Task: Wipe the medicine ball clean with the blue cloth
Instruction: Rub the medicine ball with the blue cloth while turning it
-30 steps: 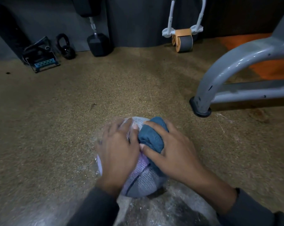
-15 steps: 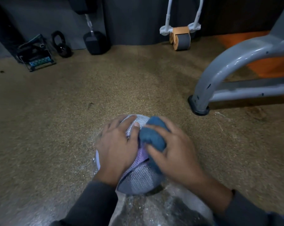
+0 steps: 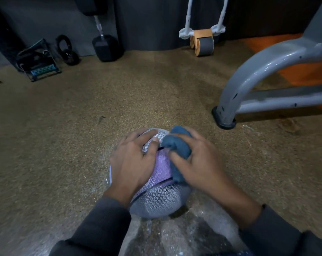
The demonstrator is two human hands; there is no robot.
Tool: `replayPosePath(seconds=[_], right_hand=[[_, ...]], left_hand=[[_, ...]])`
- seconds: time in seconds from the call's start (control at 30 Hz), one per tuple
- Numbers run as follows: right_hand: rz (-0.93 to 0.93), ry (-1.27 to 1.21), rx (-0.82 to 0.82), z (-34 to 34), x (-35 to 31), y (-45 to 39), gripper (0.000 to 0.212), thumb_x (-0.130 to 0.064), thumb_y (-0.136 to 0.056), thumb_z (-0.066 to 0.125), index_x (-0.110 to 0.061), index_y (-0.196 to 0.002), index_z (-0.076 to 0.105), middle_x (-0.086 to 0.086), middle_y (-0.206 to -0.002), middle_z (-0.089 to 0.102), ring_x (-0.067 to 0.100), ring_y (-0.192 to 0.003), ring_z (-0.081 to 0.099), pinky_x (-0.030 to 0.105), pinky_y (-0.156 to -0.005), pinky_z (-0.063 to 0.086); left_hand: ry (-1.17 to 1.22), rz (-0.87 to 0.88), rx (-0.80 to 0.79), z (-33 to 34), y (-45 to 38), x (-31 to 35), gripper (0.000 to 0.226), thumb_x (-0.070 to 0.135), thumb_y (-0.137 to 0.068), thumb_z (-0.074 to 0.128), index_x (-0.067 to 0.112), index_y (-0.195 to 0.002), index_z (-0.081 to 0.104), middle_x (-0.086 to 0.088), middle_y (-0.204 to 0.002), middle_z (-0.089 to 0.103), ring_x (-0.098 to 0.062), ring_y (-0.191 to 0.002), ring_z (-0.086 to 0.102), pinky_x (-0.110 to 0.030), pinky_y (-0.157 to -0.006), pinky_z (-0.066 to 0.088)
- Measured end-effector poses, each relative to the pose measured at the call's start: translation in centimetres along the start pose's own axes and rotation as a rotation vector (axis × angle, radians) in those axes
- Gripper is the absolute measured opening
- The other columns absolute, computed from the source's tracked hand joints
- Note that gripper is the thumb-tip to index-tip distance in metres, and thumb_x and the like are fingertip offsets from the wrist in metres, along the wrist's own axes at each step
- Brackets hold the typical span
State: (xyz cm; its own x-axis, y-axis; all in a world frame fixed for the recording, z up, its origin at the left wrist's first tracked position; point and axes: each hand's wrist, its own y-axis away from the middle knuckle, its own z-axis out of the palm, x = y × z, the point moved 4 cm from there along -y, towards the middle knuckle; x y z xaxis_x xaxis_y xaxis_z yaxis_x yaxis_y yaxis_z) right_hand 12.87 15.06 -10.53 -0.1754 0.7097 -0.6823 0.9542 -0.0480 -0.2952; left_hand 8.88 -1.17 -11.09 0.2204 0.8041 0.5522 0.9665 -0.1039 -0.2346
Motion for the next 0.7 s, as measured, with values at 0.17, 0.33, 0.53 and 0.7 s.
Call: replayPosePath(seconds=[0.17,0.33,0.53,0.7], right_hand=[[0.037,0.007,0.014,-0.3,1.0,3.0,0.046,-0.047,-0.079,0.054,-0.032,-0.121,0.067,-0.008,-0.13,0.057,0.019,-0.114,0.059,0.041,-0.097,0.049],[-0.098,0.059,-0.013,0.7,-0.9,3.4,0.052,-0.049,-0.078,0.054,-0.035,-0.126,0.064,-0.005,-0.139,0.055,0.021,-0.118,0.057,0.034,-0.099,0.047],[0.056,-0.013,0.017,0.7,0.9,1.0,0.052,-0.054,-0.079,0.05,-0.036,-0.125,0.064,-0.009,-0.14,0.053,0.019,-0.124,0.053,0.041,-0.103,0.044],[-0.068,0.072,0.009,1.0,-1.6,2.3,0.052,-0.051,-0.079,0.051,-0.036,-0.127,0.062,-0.006,-0.139,0.054,0.02,-0.118,0.054,0.033,-0.096,0.045]], left_hand=[[0.027,-0.044,0.002,-0.2,-0.6,-1.0,0.034,0.051,-0.096,0.045,0.044,-0.124,0.065,0.024,-0.136,0.056,-0.005,-0.127,0.049,-0.033,-0.105,0.04],[0.129,-0.019,-0.01,-0.5,-0.8,-1.7,0.035,0.054,-0.092,0.048,0.042,-0.117,0.069,0.025,-0.128,0.061,-0.004,-0.121,0.054,-0.029,-0.103,0.041],[0.124,-0.019,-0.018,-0.4,-1.3,-1.7,0.041,0.058,-0.087,0.044,0.043,-0.116,0.069,0.026,-0.128,0.06,-0.003,-0.121,0.054,-0.027,-0.1,0.039],[0.121,0.027,-0.06,-0.4,-1.3,-1.3,0.04,0.057,-0.085,0.045,0.046,-0.116,0.069,0.026,-0.132,0.059,-0.002,-0.124,0.052,-0.032,-0.106,0.04]])
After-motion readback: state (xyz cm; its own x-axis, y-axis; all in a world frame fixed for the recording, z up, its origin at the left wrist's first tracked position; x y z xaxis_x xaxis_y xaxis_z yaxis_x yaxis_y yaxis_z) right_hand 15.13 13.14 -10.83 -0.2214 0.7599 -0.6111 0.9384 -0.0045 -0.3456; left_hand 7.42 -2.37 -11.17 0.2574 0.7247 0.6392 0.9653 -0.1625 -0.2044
